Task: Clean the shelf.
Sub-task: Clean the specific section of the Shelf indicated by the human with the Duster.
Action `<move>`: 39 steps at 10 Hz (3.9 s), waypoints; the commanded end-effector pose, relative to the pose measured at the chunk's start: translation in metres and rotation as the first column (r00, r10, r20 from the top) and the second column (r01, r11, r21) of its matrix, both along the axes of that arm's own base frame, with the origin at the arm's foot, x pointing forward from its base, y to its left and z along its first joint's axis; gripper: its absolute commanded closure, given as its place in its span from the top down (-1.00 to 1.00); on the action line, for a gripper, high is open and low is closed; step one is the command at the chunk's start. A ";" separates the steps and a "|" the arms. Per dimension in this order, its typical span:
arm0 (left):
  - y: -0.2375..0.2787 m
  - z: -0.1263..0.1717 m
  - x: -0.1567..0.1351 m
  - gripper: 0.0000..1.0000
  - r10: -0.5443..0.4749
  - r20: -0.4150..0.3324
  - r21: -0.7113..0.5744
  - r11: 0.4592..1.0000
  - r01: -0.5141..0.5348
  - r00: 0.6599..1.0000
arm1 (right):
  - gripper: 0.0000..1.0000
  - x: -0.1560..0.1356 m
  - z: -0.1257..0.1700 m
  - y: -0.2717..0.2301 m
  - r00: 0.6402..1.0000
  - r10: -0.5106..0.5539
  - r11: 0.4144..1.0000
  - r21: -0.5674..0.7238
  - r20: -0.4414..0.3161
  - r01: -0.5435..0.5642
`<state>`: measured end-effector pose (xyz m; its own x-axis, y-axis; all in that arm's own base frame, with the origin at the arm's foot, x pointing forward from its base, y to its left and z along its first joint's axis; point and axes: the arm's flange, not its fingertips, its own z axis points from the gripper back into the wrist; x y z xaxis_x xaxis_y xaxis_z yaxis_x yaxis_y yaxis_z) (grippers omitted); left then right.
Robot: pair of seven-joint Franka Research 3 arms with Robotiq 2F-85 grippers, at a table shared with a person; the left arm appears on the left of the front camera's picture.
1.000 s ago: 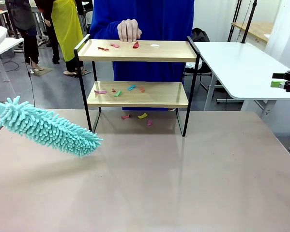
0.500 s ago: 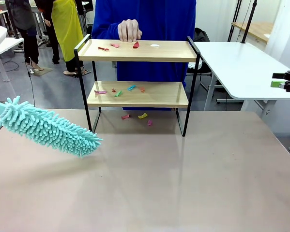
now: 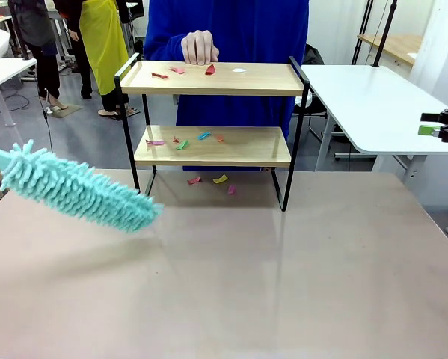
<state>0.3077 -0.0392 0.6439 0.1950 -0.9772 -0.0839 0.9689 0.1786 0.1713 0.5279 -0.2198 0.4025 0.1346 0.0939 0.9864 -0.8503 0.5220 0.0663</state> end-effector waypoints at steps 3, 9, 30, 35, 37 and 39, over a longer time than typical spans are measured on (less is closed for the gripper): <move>-0.045 0.061 -0.015 -0.74 0.089 -0.016 -0.353 0.931 -0.089 0.996 | 1.00 0.000 0.002 0.002 1.000 0.004 1.000 -0.001 0.004 -0.004; -0.171 0.146 -0.040 -0.74 0.626 -0.174 -0.676 0.486 -0.554 0.761 | 1.00 0.000 0.002 0.002 1.000 0.004 1.000 -0.001 0.004 -0.004; -0.420 0.078 0.000 -0.74 0.894 -0.265 -0.770 0.028 -0.637 0.360 | 1.00 0.000 0.002 0.002 1.000 0.004 1.000 -0.001 0.004 -0.004; -0.444 0.040 0.008 -0.74 0.904 -0.254 -0.732 0.053 -0.679 0.345 | 1.00 0.000 0.002 0.002 1.000 0.004 1.000 -0.001 0.004 -0.004; -0.444 0.028 0.011 -0.74 0.907 -0.266 -0.709 0.046 -0.704 0.327 | 1.00 0.000 0.002 0.002 1.000 0.004 1.000 -0.001 0.004 -0.004; -0.443 0.023 0.012 -0.74 0.897 -0.261 -0.703 0.076 -0.707 0.356 | 1.00 0.000 0.002 0.002 1.000 0.004 1.000 -0.001 0.004 -0.004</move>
